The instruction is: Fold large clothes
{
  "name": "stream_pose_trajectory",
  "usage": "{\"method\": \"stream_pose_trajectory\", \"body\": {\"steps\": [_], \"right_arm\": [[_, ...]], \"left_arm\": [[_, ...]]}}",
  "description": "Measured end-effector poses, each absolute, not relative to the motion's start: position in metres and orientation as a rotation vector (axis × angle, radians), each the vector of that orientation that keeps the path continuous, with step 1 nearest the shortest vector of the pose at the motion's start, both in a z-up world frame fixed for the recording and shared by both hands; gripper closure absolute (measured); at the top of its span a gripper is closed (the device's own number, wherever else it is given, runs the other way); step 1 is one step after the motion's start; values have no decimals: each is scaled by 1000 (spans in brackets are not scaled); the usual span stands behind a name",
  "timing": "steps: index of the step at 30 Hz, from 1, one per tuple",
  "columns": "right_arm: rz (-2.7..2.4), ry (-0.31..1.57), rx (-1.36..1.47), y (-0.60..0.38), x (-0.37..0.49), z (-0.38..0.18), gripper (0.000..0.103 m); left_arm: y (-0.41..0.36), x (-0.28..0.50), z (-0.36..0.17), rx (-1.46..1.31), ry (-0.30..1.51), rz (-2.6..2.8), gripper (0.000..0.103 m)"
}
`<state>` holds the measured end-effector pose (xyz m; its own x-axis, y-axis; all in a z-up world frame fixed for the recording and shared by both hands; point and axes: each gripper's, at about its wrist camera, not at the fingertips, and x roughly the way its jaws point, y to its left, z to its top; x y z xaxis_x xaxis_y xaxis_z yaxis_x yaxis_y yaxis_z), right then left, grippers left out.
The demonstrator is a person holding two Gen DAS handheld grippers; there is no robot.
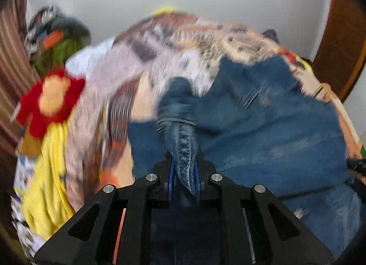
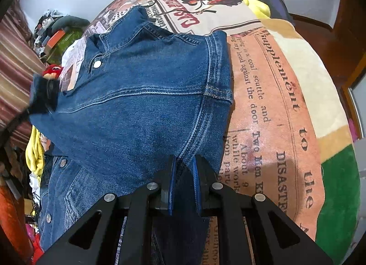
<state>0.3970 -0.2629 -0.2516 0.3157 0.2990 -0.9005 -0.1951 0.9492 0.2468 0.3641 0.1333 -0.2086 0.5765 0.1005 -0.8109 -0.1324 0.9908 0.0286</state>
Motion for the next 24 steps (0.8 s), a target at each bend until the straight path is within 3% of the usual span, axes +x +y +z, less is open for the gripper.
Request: {"method": "stream_pose_trajectory", "body": {"steps": [3,8,13,24], "right_arm": [[323,1206,94,-262,397,-252,93],[315,1205,89,-261,396,-251,93],[299,1193,53,-257,394,-250,93],[279,1130,-229,-227,403,-214,93]], "left_arm": [[147,350,-238,-77,1007,148,83],[157,326,-266,-110,1043,153,67],[178,314,-263,-142,1033,241,28],[200,308,-217,-134,943,253,26]]}}
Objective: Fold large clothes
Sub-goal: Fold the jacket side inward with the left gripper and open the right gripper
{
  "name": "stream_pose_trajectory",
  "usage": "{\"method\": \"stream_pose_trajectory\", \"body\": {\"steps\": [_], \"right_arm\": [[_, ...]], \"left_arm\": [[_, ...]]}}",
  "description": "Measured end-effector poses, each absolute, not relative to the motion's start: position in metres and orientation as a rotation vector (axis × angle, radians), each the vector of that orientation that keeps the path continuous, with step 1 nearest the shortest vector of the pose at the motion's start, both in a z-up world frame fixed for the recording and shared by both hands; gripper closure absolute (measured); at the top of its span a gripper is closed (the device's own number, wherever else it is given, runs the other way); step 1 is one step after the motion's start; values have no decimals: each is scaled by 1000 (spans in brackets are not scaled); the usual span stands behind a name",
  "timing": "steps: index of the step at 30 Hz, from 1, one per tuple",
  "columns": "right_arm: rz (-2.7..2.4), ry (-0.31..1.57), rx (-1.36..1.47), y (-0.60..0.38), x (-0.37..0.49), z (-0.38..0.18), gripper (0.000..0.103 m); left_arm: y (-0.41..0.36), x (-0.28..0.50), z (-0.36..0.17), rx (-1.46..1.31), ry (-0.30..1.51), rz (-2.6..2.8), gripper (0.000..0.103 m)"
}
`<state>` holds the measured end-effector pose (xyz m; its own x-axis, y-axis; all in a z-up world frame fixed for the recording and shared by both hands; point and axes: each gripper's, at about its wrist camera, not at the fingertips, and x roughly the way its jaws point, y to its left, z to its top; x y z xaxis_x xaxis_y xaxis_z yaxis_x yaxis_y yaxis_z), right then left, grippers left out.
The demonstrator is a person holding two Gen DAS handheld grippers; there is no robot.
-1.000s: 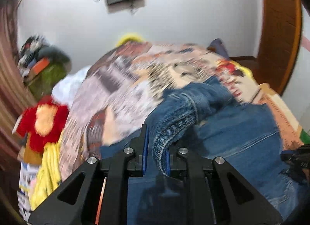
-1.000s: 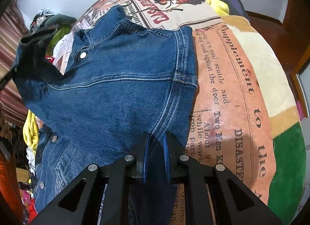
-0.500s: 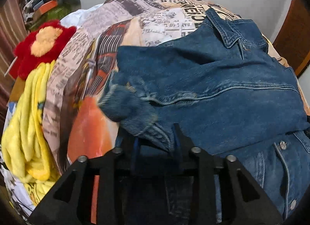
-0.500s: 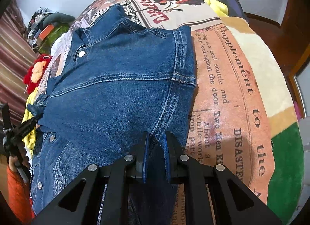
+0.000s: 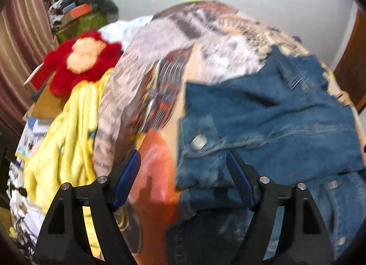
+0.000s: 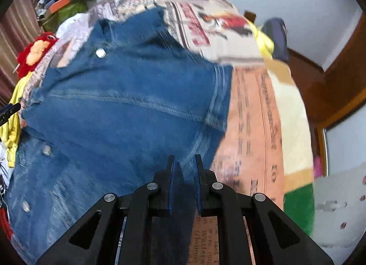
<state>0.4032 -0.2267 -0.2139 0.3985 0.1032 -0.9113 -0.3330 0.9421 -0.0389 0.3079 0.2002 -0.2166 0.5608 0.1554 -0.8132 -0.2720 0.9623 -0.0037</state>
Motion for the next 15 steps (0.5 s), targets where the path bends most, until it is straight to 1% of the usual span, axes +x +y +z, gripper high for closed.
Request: {"method": "stream_pose_trajectory", "body": {"steps": [4,8,10,12,15], "right_arm": [[342,1046,-209,-203,405,-185,93],[420,1008,-278,-167,400,-180,93],[425,997,-378,-148,397,-191,93],[414,1009,-487,-136,398,-213,93],[387,1069,-508,-139,404,-241,93]], "left_arm": [[174,326,-193,-136,901,160,24],[136,347,-186,-120,899,30,22],[114,355,-190,-86,913,-27,19],[91,361,-202,-52,949,-77,19],[68,366,-227,-15,1017,-131,19]]}}
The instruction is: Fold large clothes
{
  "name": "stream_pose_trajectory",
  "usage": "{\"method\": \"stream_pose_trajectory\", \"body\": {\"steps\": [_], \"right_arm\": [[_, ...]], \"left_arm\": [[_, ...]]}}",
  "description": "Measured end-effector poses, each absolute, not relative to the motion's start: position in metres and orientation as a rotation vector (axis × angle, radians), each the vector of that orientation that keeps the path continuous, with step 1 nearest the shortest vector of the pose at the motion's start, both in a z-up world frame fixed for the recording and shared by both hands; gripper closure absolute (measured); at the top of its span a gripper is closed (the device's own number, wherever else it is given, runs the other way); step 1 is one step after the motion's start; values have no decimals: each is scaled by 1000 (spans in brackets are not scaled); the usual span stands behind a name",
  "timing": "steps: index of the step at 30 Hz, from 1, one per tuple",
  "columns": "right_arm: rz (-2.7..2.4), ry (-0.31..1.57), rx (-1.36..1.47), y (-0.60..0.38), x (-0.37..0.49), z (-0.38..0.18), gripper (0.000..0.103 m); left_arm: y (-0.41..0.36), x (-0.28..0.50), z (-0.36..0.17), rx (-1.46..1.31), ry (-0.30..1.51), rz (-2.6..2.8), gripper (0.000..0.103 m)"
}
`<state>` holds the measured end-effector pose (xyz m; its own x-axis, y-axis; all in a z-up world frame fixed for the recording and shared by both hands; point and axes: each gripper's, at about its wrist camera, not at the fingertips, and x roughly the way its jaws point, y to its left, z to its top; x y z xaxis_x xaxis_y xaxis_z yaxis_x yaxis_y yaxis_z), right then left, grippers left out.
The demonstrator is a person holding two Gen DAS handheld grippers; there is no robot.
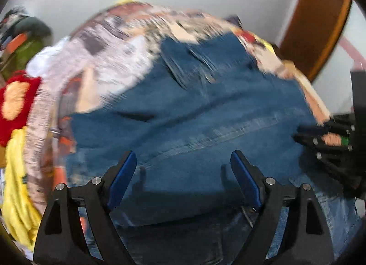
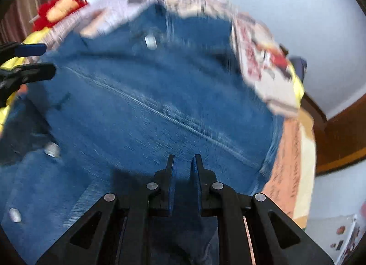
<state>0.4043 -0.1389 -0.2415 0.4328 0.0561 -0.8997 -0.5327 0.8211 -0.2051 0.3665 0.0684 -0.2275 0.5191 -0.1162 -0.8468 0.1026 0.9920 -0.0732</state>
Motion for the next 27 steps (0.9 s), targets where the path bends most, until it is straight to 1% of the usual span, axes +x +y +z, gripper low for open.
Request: {"method": "stream_pose_trajectory", "body": {"steps": [3,4,5,6,16,19,21,22,23,24,25,26,27], "right_arm": [[412,1057,-440,-152,405,-240,93],[412,1062,-427,-154,407,-240,93],[411,1066,-416,-156,408,-241,93],[412,1066,-411,-156,408,-242,93],[375,1015,-494,-162,400,-243,93],[340,996,-509,-168,398,-244,93],[331,996,-493,-173,398,-243,91],[318,995,-482,-176,398,-243,80],[293,990,-486,-178,398,-242,54],[238,974,-506,-180,399,-242,36],[169,949,-533,-183,399,-242,13],[140,930,-535,-189,400,-240,9],[159,942,-501,-196,401,-239,9]], "left_arm": [[59,367,-252,29,1077,-136,18],[59,366,-257,30,1073,-130,15],[60,364,-257,28,1057,-118,10],[62,364,-257,29,1056,-102,8],[78,356,-257,-6,1058,-82,7],[86,352,-256,-30,1060,-61,3],[91,348,-254,-31,1056,-42,3],[92,346,-253,-26,1053,-35,3],[94,343,-253,-16,1051,-25,3],[95,342,-252,-8,1048,-17,3],[98,339,-251,2,1044,-11,3],[100,336,-251,8,1043,-6,3],[102,335,-251,11,1044,-2,3]]}}
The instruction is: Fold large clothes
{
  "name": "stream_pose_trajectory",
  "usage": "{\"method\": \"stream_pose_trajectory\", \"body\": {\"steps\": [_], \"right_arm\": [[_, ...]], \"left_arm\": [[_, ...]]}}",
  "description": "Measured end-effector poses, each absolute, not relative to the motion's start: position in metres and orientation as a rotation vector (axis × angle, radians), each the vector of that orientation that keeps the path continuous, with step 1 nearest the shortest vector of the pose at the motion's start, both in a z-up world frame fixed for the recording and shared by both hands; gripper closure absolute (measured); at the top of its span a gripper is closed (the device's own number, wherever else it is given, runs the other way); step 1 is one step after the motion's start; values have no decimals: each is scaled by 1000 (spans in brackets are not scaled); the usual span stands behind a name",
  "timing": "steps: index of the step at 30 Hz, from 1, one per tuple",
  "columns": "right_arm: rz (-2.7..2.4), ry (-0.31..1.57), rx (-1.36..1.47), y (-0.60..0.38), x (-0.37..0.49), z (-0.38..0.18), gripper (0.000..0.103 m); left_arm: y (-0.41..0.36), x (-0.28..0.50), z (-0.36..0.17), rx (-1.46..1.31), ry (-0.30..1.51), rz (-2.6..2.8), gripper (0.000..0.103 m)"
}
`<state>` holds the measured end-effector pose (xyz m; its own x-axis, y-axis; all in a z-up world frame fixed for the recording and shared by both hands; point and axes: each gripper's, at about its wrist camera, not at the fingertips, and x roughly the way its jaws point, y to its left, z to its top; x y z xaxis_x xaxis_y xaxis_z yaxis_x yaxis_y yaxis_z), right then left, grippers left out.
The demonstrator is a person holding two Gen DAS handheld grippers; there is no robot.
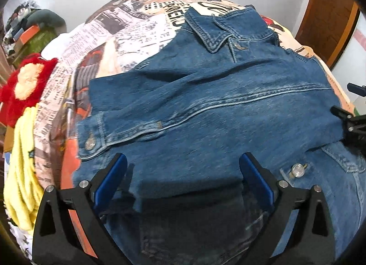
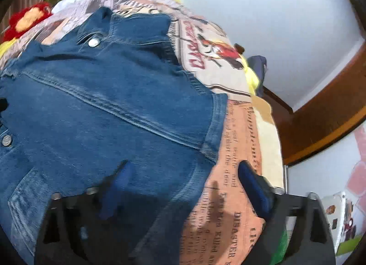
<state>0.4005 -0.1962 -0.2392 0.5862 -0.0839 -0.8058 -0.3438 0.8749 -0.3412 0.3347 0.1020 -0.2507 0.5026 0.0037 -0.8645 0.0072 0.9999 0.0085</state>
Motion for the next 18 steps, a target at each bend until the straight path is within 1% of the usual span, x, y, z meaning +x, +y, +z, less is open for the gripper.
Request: {"method": "stream_pose_trajectory", "body": {"steps": [4,8,13,18], "right_arm": [[212,1019,-325,-222,405,-234,9],[214,1056,-262,-234,405,-226,9],[251,1041,-209,-245,405,-207,9],[267,1001,-115,-260,424,-178,9]], "left_arm": [[113,326,-247,28,1053,34,3],[129,319,-237,67,1023,84,3],[170,328,-215,-13,973,114,3],[214,354,-207,-119,980,101,3]]}}
